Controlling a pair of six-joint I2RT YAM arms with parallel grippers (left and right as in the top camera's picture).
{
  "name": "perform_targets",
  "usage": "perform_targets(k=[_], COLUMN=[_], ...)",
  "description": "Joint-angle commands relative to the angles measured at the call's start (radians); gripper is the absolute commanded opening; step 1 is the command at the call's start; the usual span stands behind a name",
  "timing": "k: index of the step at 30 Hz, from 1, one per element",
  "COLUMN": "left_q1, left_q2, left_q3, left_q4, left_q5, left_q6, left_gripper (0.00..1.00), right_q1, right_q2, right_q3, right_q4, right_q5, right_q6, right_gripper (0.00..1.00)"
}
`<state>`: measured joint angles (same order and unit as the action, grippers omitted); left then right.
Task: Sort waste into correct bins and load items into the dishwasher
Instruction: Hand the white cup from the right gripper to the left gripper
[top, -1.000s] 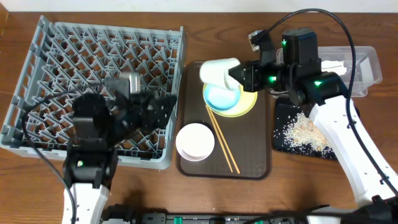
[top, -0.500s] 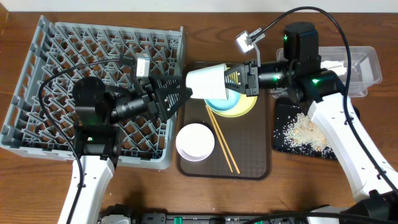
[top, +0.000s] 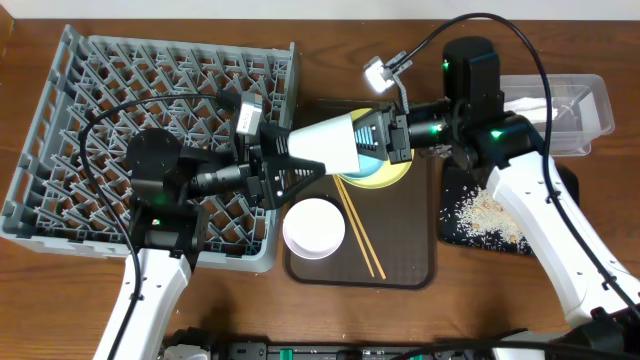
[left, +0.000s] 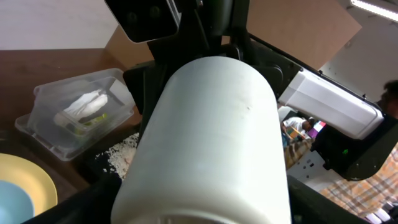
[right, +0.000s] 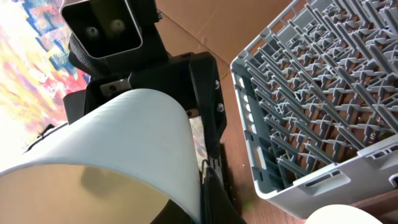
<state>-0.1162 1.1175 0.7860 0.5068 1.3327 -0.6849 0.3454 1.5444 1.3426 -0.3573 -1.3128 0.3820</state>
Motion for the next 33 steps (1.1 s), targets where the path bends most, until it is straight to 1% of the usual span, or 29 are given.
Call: perform_targets(k=[1, 9, 17, 24, 27, 28, 30, 31, 33], left_q1=[-0.003, -0.003, -0.028, -0.040, -0.040, -0.040, -0.039, -0.035, -0.021], left_q2=[0.003, 0.003, 0.003, 0.004, 0.004, 0.004, 0.004, 0.005, 0.005], left_q3=[0.015, 0.015, 0.015, 0.015, 0.015, 0.015, 0.015, 0.015, 0.014], left_q4=[0.017, 0.119, 0.129, 0.131, 0.131, 0.131, 0.131, 0.130, 0.127], left_q5=[0.019, 0.019, 0.018, 0.016, -0.006, -0.017, -0.016, -0.016, -0.014], left_q6=[-0.009, -0.080, -0.098, -0.098, -0.098, -0.097, -0.094, -0.094, -0.079], left_gripper=[0.79, 0.79, 0.79, 0.71, 0.63, 0.60, 0.58, 0.56, 0.54], right_q1=[0.010, 0.010, 0.010, 0.010, 0.010, 0.010, 0.010, 0.009, 0.003], right_q2=[-0.002, -0.001, -0.001, -0.001, -0.001, -0.001, -0.001, -0.001, -0.001], right_q3=[0.002, 0.002, 0.002, 0.002, 0.002, 0.002, 0.002, 0.002, 0.002], right_q4=[0.002, 0.002, 0.002, 0.002, 0.001, -0.002, -0.003, -0.003, -0.003], right_q5=[-0.019, -0.019, -0.019, -0.019, -0.019, -0.019, -0.019, -0.019, -0.019], right_q6=[0.007, 0.007, 0.007, 0.007, 0.007, 0.007, 0.006, 0.006, 0.005], right_gripper=[0.01, 0.01, 0.01, 0.01, 0.02, 0.05, 0.15, 0.22, 0.30])
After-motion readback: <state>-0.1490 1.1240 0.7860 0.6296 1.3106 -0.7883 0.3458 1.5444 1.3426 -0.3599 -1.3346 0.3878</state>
